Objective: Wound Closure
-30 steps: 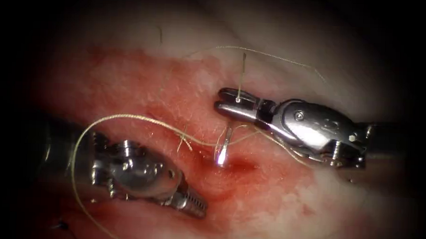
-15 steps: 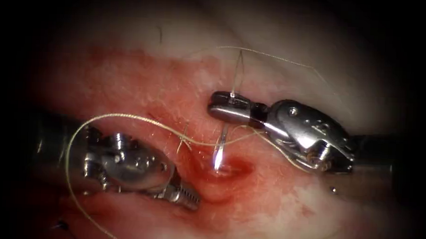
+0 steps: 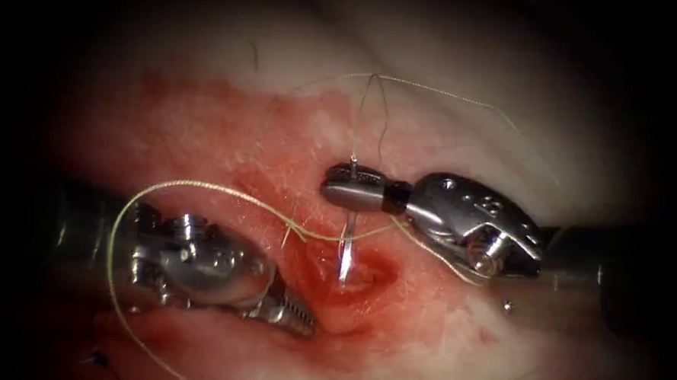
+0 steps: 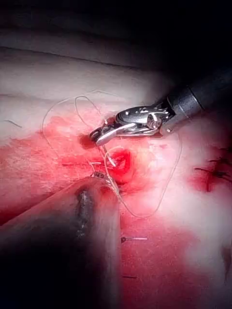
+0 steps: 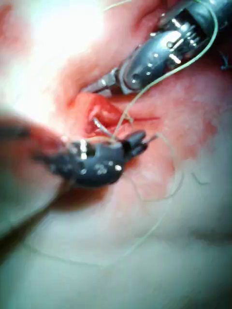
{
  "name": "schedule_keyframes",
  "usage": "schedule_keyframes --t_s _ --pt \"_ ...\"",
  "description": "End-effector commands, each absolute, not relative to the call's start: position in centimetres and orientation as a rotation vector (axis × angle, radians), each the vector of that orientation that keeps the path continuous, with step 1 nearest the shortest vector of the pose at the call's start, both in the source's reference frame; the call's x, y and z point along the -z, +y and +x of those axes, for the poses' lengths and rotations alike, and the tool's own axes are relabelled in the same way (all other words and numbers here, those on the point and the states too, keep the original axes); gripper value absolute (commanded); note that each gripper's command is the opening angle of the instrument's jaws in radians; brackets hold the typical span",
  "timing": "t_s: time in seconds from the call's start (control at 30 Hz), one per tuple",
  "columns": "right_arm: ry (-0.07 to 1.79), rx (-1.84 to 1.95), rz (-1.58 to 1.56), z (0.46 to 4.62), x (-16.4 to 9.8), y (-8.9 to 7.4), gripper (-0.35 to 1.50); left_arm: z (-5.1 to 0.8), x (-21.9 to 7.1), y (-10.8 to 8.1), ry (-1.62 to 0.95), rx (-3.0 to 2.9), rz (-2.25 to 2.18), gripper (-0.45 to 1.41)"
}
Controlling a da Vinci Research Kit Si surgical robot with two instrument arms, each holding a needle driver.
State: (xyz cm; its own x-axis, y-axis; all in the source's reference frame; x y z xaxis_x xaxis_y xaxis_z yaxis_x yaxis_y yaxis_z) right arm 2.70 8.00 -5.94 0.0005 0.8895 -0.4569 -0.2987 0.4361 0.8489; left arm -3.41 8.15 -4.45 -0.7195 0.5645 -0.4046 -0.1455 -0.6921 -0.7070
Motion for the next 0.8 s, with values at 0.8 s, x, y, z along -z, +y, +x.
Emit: schedule_keyframes --t_s 0.8 --pt "1.141 -1.363 1.016 2.82 5.97 7.82 -0.35 -3.45 4.41 8.12 -0.936 -2.408 -0.873 -0.01"
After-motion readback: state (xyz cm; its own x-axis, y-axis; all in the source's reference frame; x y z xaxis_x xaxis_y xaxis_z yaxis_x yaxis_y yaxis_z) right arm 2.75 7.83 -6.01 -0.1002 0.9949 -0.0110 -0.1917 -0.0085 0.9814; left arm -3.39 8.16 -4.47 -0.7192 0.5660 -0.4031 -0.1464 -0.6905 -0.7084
